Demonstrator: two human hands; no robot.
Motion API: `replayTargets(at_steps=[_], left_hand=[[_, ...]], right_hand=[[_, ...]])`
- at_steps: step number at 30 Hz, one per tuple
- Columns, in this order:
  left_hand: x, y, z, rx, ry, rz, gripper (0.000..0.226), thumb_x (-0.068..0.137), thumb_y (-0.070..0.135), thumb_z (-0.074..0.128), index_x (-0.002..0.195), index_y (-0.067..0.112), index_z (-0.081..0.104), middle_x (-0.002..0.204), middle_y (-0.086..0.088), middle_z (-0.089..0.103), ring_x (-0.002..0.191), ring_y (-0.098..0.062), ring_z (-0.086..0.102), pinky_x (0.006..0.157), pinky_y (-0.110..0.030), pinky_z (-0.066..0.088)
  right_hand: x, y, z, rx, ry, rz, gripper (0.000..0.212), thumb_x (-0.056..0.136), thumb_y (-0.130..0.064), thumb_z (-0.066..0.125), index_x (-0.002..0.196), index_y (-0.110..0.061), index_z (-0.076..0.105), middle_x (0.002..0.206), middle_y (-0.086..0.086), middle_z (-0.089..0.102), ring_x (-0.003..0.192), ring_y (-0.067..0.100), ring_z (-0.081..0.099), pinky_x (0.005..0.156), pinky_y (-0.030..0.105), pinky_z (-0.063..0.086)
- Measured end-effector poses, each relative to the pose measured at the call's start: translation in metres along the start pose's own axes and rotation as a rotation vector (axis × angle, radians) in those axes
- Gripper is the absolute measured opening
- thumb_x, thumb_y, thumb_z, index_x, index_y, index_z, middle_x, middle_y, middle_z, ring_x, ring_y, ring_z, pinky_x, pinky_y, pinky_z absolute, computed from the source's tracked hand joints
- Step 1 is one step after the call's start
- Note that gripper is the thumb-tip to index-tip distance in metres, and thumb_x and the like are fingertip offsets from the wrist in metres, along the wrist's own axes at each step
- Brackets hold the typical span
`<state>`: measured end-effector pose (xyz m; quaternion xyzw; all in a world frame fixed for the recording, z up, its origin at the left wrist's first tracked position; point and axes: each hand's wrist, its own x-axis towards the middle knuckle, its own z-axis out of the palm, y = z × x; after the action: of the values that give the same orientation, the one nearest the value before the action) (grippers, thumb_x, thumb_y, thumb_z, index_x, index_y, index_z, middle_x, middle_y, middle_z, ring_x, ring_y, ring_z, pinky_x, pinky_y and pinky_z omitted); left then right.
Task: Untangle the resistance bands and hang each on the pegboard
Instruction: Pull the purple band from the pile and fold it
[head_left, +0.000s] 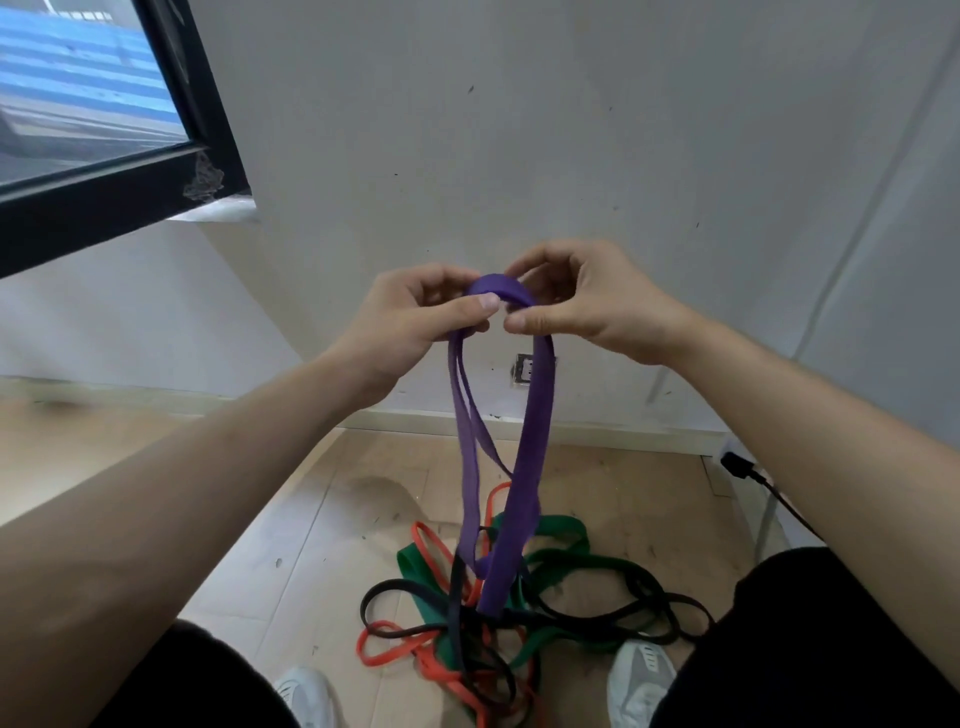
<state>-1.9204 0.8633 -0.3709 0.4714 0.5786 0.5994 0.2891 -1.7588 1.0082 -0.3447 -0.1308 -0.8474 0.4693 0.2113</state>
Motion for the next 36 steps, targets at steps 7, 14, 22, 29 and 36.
replayTargets(at_steps=[7, 14, 22, 29, 36], left_hand=[[-0.003, 0.001, -0.001, 0.056, 0.018, -0.005, 0.020, 0.092, 0.015, 0.070, 0.107, 0.002, 0.072, 0.085, -0.005, 0.069, 0.073, -0.014, 0.063, 0.074, -0.024, 0.056], [-0.005, 0.002, -0.021, 0.154, 0.021, 0.010, 0.018, 0.091, 0.020, 0.071, 0.106, 0.012, 0.073, 0.089, -0.004, 0.071, 0.078, -0.012, 0.065, 0.078, -0.025, 0.057], [-0.011, -0.002, -0.025, 0.107, 0.010, -0.013, 0.047, 0.080, 0.035, 0.071, 0.122, 0.013, 0.069, 0.113, -0.012, 0.075, 0.107, -0.028, 0.071, 0.098, -0.044, 0.057], [-0.012, -0.010, -0.008, 0.038, -0.057, -0.013, 0.044, 0.079, 0.023, 0.077, 0.122, 0.019, 0.067, 0.112, -0.004, 0.076, 0.106, -0.018, 0.073, 0.091, -0.028, 0.058], [-0.010, -0.026, 0.016, 0.137, -0.102, -0.084, 0.047, 0.080, 0.024, 0.083, 0.122, 0.022, 0.062, 0.113, 0.001, 0.073, 0.105, -0.012, 0.071, 0.090, -0.029, 0.058]], right_hand=[[-0.003, 0.007, 0.007, -0.083, -0.253, 0.112, 0.036, 0.084, -0.007, 0.079, 0.117, -0.011, 0.066, 0.102, 0.012, 0.073, 0.096, 0.027, 0.072, 0.079, 0.030, 0.059], [-0.003, -0.002, 0.003, -0.056, -0.097, 0.032, 0.055, 0.087, -0.006, 0.075, 0.137, -0.017, 0.055, 0.101, 0.016, 0.072, 0.089, 0.030, 0.073, 0.080, 0.045, 0.063], [0.002, -0.005, 0.016, -0.007, 0.000, -0.105, 0.047, 0.094, -0.007, 0.068, 0.138, -0.022, 0.059, 0.103, 0.004, 0.070, 0.087, 0.021, 0.070, 0.080, 0.040, 0.063], [0.004, -0.004, 0.017, 0.157, 0.075, -0.141, 0.029, 0.093, -0.003, 0.066, 0.120, -0.012, 0.067, 0.098, 0.008, 0.073, 0.085, 0.015, 0.072, 0.079, 0.032, 0.061], [0.003, -0.008, 0.011, 0.390, 0.134, -0.149, 0.024, 0.095, 0.001, 0.061, 0.115, -0.011, 0.068, 0.095, 0.015, 0.070, 0.088, 0.024, 0.070, 0.081, 0.035, 0.059]])
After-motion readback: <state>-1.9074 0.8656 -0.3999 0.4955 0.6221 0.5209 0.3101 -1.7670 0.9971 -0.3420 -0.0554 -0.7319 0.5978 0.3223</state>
